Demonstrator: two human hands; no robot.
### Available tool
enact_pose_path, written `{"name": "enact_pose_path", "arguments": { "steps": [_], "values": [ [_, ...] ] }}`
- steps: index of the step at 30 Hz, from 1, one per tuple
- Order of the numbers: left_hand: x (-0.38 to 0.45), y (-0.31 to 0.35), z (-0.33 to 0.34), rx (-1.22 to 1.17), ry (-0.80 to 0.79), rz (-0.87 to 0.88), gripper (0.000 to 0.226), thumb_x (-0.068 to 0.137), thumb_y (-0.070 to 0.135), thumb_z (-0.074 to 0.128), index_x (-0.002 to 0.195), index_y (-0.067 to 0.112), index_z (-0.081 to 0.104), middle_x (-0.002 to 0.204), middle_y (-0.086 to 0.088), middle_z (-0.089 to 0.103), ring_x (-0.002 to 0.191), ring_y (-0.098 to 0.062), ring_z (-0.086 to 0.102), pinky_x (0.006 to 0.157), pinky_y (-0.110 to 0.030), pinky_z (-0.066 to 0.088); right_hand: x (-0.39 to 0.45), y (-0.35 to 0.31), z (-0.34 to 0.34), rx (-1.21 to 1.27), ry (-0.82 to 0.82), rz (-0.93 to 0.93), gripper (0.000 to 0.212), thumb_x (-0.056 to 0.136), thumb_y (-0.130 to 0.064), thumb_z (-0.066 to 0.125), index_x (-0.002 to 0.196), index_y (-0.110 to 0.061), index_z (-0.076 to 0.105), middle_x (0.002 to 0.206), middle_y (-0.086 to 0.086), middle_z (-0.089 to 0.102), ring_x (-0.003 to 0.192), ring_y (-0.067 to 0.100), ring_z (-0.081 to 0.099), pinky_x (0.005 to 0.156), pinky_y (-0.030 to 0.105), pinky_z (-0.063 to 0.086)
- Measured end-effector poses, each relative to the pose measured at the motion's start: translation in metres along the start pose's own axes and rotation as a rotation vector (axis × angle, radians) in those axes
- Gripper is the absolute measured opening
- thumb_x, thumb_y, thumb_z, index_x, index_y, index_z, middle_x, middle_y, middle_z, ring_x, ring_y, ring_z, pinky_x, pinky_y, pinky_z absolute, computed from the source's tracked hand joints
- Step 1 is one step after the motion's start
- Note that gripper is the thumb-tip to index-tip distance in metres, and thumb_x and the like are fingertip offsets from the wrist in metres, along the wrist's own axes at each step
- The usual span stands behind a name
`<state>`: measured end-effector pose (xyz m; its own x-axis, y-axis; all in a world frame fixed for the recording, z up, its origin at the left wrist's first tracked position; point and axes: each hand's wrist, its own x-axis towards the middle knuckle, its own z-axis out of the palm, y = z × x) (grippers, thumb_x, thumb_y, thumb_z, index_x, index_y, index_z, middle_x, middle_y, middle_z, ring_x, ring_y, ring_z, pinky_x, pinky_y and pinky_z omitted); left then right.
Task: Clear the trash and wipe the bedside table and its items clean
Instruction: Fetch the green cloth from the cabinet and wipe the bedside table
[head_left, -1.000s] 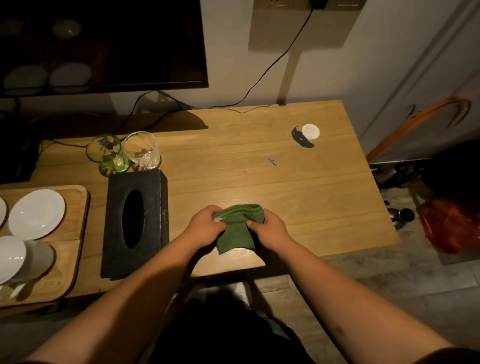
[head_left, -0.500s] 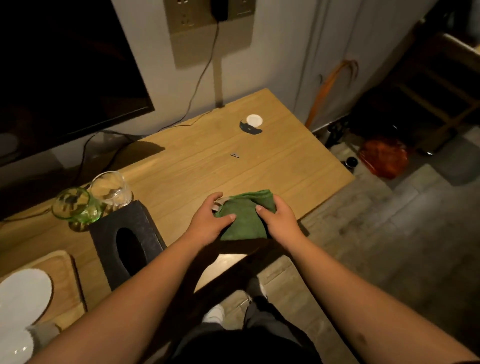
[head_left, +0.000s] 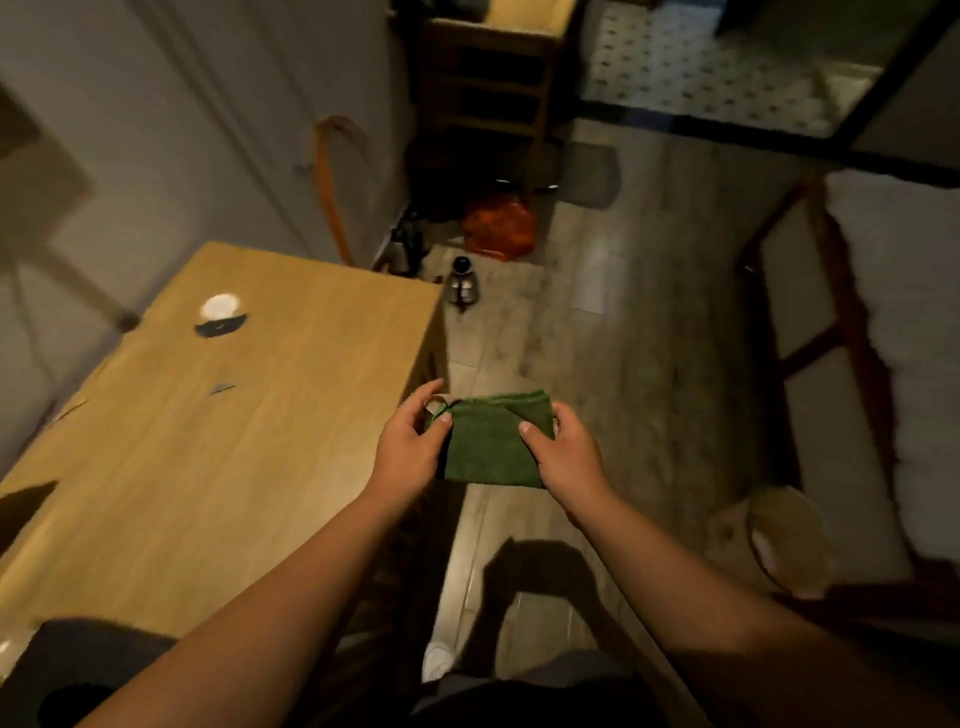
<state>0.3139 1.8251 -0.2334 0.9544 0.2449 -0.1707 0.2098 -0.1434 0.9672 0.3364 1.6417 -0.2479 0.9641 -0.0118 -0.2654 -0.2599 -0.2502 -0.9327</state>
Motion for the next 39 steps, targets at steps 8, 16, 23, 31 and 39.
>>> {"name": "enact_pose_path", "arguments": {
  "steps": [8, 16, 23, 31, 39],
  "values": [
    [-0.038, 0.048, 0.204, 0.014, -0.427, 0.046, 0.034, 0.096, 0.005, 0.052, 0.127, 0.018, 0.058, 0.111, 0.0, 0.064, 0.099, -0.005, 0.063, 0.083, -0.018, 0.053, -0.054, 0.064, -0.191, 0.149, 0.438, 0.145, 0.017, 0.088, -0.018, 0.065, 0.092, -0.032, 0.058, 0.098, -0.008, 0.069, 0.087, 0.007, 0.067, 0.072, 0.026, 0.054],
    [-0.146, 0.077, 0.403, 0.156, -0.813, 0.116, 0.027, 0.095, 0.011, 0.056, 0.12, 0.019, 0.062, 0.101, 0.007, 0.066, 0.095, -0.009, 0.063, 0.075, -0.013, 0.052, -0.171, 0.132, -0.367, 0.226, 0.847, 0.257, 0.016, 0.088, -0.019, 0.065, 0.099, -0.029, 0.058, 0.101, -0.002, 0.066, 0.09, 0.013, 0.064, 0.074, 0.03, 0.053],
    [-0.25, 0.093, 0.534, 0.312, -1.151, 0.391, 0.023, 0.092, 0.013, 0.057, 0.102, 0.032, 0.066, 0.101, 0.0, 0.068, 0.096, -0.016, 0.064, 0.087, -0.04, 0.053, -0.286, 0.176, -0.466, 0.285, 1.216, 0.373, 0.034, 0.09, -0.026, 0.064, 0.122, -0.022, 0.054, 0.106, -0.006, 0.06, 0.084, 0.001, 0.056, 0.064, 0.014, 0.045],
    [-0.333, 0.088, 0.656, 0.417, -1.389, 0.508, 0.015, 0.094, 0.022, 0.056, 0.1, 0.031, 0.066, 0.096, -0.003, 0.068, 0.093, -0.025, 0.063, 0.085, -0.052, 0.052, -0.36, 0.21, -0.542, 0.27, 1.421, 0.537, 0.037, 0.092, -0.027, 0.061, 0.124, -0.012, 0.054, 0.114, 0.007, 0.062, 0.103, 0.023, 0.06, 0.087, 0.042, 0.052],
    [-0.354, 0.11, 0.795, 0.423, -1.572, 0.539, 0.014, 0.094, 0.022, 0.056, 0.097, 0.035, 0.061, 0.095, 0.006, 0.065, 0.095, -0.019, 0.061, 0.089, -0.042, 0.052, -0.355, 0.249, -0.646, 0.351, 1.518, 0.601, 0.034, 0.091, -0.031, 0.062, 0.121, -0.017, 0.054, 0.106, 0.0, 0.06, 0.093, 0.016, 0.06, 0.068, 0.026, 0.05]
  ]
}}
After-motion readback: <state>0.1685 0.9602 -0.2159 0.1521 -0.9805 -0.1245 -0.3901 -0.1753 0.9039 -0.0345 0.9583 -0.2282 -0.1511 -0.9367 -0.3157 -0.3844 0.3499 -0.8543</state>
